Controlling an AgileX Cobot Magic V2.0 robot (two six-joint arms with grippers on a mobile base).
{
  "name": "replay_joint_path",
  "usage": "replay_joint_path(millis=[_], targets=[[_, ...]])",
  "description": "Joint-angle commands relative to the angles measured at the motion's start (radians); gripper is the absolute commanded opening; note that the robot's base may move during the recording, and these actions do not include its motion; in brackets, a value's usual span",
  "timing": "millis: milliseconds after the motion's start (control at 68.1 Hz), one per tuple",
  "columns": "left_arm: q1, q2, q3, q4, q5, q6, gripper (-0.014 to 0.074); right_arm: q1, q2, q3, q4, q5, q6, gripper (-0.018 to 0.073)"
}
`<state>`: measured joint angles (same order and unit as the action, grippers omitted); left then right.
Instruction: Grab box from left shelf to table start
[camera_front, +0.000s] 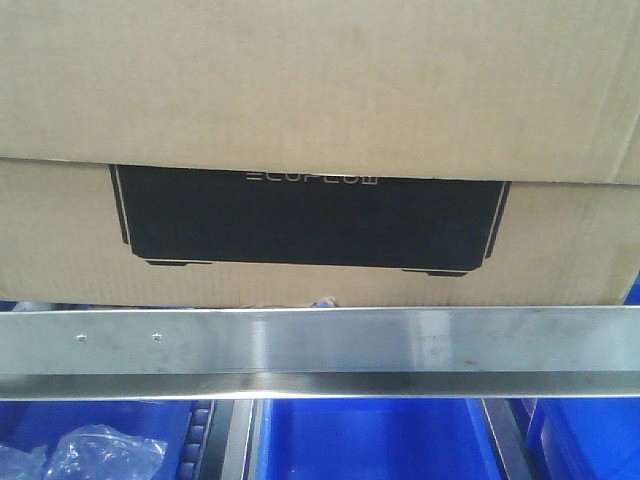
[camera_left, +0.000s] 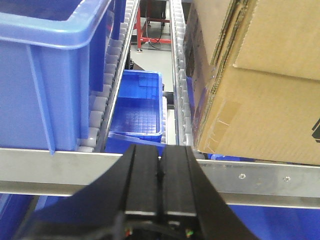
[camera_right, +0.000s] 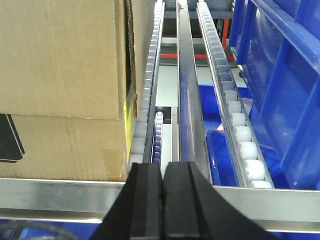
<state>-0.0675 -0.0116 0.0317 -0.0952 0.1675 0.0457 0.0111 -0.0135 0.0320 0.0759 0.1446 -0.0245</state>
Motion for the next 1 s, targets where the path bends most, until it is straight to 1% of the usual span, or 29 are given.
replay_joint_path(millis=[0, 279, 367, 528, 617, 675, 719, 851, 984], targets=[[-0.001, -0.017, -0.005, -0.006, -0.089, 0.002, -0.0099, -0.006, -0.007, 0.002, -0.004, -0.082, -0.003, 0.0056], [-0.001, -0.017, -0.005, -0.006, -0.089, 0.002, -0.0099, -0.006, -0.007, 0.002, -0.004, -0.082, -0.003, 0.0056], [-0.001, -0.017, -0.005, -0.006, -0.11, 0.002, -0.0099, -0.006, -0.007, 0.002, -0.004, -0.082, -0.003, 0.0056], [-0.001, -0.017, -0.005, -0.016, -0.24, 0.0, -0.0099, -0.006, -0.007, 0.002, -0.004, -0.082, -0.003, 0.0056], [-0.001, -0.017, -0.007, -0.021, -0.389, 0.0, -0.0099, -0.006, -0.007, 0.002, -0.004, -0.082, -0.003, 0.0056], [-0.001, -0.013, -0.027, -0.021, -0.451, 0.0, -0.0099, -0.006, -0.007, 0.002, -0.004, -0.082, -0.003, 0.0056], [-0.001, -0.009, -0.07, -0.021, -0.422, 0.0, -0.0099, -0.006, -0.007, 0.002, -0.004, -0.082, -0.003, 0.0056], [-0.001, 0.038, -0.232, -0.021, -0.228, 0.0, -0.0099, -0.006, -0.007, 0.002, -0.004, -0.082, -0.003, 0.0056], [-0.003, 0.143, -0.379, 0.038, -0.101, 0.0, -0.0093, -0.006, -0.007, 0.002, -0.004, -0.082, -0.003, 0.0056]])
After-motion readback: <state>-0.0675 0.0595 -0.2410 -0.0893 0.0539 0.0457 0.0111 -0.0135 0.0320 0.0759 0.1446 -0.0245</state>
